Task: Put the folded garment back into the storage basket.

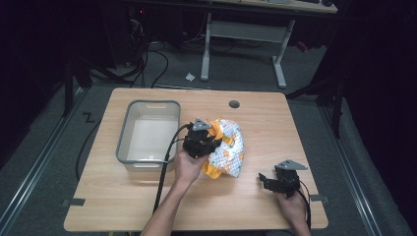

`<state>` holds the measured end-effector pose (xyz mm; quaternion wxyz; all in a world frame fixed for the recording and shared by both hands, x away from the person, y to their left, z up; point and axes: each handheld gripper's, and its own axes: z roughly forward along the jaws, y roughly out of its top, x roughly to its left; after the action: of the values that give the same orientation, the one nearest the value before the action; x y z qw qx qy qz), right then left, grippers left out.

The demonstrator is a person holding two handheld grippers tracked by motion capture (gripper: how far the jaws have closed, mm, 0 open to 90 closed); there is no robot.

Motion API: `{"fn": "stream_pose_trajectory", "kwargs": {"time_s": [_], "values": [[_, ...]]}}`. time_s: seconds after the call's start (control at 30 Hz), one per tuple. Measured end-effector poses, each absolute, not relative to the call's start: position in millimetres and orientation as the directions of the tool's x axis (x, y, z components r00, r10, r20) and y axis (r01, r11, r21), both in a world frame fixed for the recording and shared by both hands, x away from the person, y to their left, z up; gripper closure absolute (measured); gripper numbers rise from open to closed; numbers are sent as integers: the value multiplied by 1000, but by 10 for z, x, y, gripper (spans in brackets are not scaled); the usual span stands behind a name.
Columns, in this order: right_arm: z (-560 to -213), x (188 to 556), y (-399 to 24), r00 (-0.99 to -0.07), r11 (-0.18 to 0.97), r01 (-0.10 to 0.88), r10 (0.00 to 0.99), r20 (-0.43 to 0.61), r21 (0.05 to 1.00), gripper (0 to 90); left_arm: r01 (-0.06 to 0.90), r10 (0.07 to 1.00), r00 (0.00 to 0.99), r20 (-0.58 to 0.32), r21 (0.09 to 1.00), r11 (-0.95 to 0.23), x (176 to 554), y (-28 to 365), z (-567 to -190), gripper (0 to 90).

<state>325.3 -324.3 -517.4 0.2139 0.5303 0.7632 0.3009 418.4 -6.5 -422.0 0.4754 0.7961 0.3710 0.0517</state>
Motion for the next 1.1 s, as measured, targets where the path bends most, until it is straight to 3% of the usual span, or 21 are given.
{"fn": "stream_pose_trajectory", "kwargs": {"time_s": [1.1], "values": [[-5174,3253,-3242,-347,256,680,938,-6,687,252,534,682,672,-288,827,-178,4215,655,-3811,742]]}}
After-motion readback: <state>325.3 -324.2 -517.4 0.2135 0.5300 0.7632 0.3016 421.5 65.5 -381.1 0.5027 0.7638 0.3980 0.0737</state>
